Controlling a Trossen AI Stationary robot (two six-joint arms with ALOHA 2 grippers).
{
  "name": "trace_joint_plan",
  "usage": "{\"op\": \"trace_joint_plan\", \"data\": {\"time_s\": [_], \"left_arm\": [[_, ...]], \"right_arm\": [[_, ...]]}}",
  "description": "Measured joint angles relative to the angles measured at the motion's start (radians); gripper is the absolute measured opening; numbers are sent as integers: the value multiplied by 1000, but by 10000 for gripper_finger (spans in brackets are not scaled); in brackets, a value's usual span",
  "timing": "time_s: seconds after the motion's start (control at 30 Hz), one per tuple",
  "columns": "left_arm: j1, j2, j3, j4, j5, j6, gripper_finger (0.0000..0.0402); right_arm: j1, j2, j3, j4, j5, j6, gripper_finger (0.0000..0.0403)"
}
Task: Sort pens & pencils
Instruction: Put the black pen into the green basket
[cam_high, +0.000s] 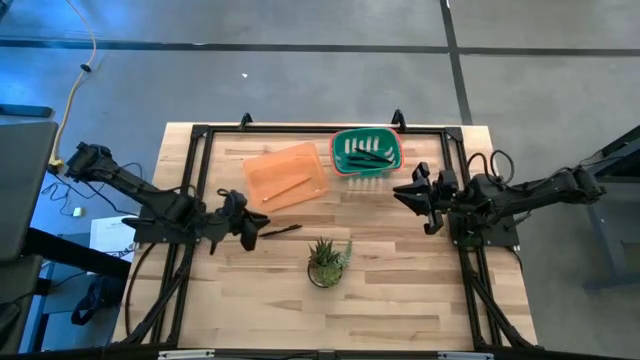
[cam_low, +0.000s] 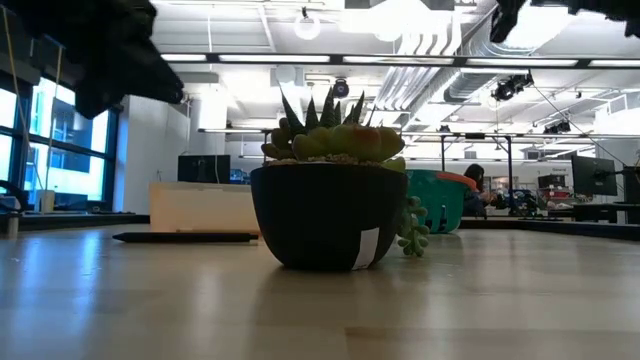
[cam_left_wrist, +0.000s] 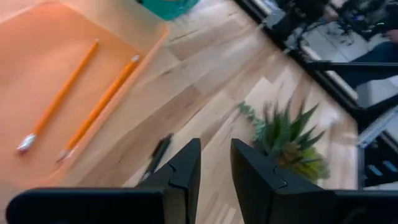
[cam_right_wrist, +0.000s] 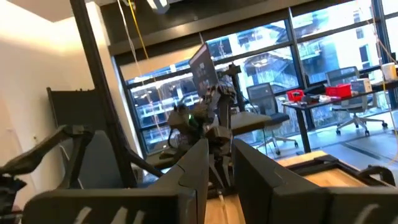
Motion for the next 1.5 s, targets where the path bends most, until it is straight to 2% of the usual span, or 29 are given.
{"op": "trace_joint_plan", "data": {"time_s": [0.2,0.33,0.5,0.77,1.03,1.23,1.5], "left_arm": [[101,48,0,99,132,69,76],[140,50,0,115,173,100,76],[180,57,0,54,279,130,76],[196,173,32,-13,399,187,76],[196,365,185,-93,410,323,76],[196,489,302,-176,360,395,76],[196,581,362,-257,344,412,76]], "right_arm": [[0,-66,-113,16,20,39,59],[0,-115,-198,118,25,69,49],[0,-175,-267,173,29,71,36],[0,-215,-306,168,50,110,32],[0,-214,-306,149,82,138,32],[0,-213,-306,148,84,141,33],[0,-213,-306,133,79,158,33]]}}
